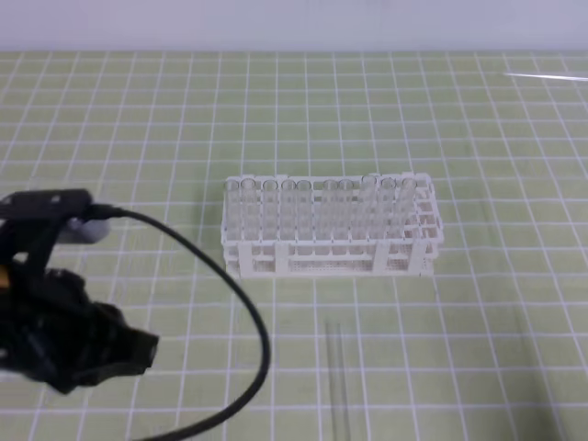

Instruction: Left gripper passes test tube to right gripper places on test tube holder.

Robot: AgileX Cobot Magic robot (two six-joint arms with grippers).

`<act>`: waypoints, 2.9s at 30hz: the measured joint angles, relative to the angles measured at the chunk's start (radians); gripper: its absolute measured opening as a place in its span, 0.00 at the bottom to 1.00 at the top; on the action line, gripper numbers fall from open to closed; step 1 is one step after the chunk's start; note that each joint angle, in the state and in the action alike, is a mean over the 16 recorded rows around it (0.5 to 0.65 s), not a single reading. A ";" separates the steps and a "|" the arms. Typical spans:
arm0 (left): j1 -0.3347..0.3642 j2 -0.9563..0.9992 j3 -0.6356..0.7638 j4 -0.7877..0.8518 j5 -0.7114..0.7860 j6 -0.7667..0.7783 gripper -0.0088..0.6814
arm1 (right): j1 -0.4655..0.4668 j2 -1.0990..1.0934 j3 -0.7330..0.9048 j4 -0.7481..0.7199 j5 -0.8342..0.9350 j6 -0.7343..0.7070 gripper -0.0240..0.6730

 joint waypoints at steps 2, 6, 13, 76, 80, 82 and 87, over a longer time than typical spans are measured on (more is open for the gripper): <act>-0.035 0.040 -0.019 0.022 -0.008 -0.012 0.01 | 0.000 0.000 0.000 0.000 0.000 0.000 0.03; -0.110 0.126 -0.064 0.073 -0.021 -0.033 0.01 | 0.000 0.000 0.000 0.000 0.000 0.000 0.03; -0.257 0.269 -0.129 0.147 -0.086 -0.067 0.01 | 0.000 0.000 0.000 0.000 0.000 0.000 0.03; -0.502 0.871 -0.442 0.046 -0.048 -0.402 0.06 | 0.000 0.000 0.000 -0.002 0.000 0.000 0.03; -0.504 0.874 -0.445 0.060 -0.049 -0.411 0.06 | 0.000 0.000 0.000 -0.002 0.000 0.000 0.03; -0.505 0.874 -0.445 0.069 -0.048 -0.416 0.05 | 0.000 0.000 0.000 -0.002 0.000 0.000 0.03; -0.508 0.871 -0.445 0.088 -0.047 -0.426 0.05 | 0.000 0.000 0.000 -0.002 0.000 0.000 0.03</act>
